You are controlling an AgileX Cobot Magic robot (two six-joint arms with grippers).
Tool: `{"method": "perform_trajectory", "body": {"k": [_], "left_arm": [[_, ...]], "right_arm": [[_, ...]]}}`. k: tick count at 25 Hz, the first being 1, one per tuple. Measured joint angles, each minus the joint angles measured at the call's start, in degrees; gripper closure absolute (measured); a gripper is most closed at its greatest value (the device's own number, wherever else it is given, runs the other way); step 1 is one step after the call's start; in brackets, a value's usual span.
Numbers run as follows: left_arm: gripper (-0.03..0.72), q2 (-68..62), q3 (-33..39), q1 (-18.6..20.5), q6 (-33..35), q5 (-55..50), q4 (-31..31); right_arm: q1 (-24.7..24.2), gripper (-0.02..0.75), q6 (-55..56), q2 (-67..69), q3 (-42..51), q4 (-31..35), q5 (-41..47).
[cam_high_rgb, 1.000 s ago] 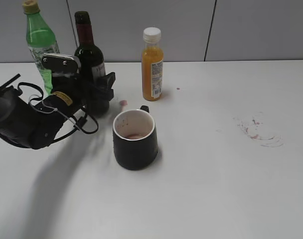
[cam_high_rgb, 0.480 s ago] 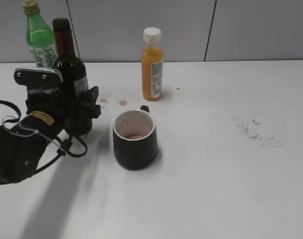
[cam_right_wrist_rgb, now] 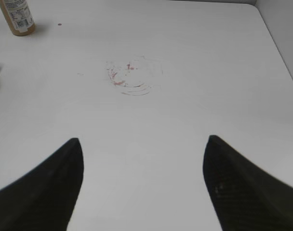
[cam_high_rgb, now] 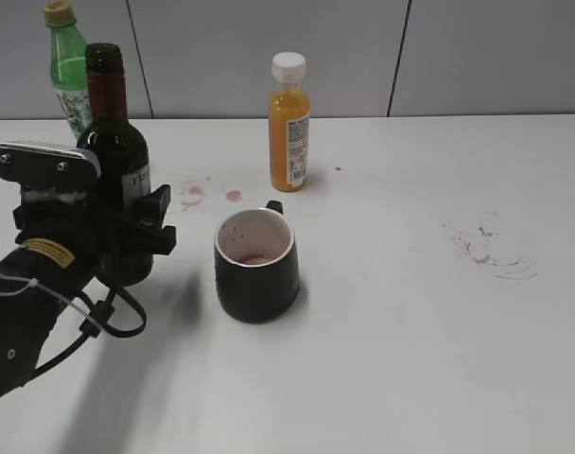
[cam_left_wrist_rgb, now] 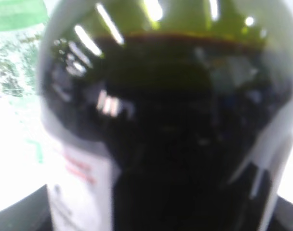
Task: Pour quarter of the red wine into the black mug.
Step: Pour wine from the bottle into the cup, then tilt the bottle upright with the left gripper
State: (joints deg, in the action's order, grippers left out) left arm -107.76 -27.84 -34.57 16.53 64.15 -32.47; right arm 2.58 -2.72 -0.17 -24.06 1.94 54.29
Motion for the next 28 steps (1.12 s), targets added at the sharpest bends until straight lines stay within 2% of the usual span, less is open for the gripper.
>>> {"method": "perform_trajectory", "body": {"k": [7, 13, 17, 25, 28], "left_arm": [[0.138, 5.3, 3.7, -5.3, 6.2, 0.2, -11.9], [0.138, 5.6, 3.7, -9.6, 12.5, 0.3, -16.6], [0.138, 5.7, 3.7, -9.8, 16.4, 0.4, -20.7], [0.138, 5.7, 2.7, -9.8, 27.7, 0.3, -21.2], [0.138, 5.7, 1.1, -9.8, 34.3, 0.4, -21.1]], "right_arm": [[0.0, 0.153, 0.0, 0.0, 0.0, 0.0, 0.0], [0.0, 0.153, 0.0, 0.0, 0.0, 0.0, 0.0], [0.0, 0.153, 0.0, 0.0, 0.0, 0.0, 0.0], [0.0, 0.153, 0.0, 0.0, 0.0, 0.0, 0.0], [0.0, 0.153, 0.0, 0.0, 0.0, 0.0, 0.0]]}}
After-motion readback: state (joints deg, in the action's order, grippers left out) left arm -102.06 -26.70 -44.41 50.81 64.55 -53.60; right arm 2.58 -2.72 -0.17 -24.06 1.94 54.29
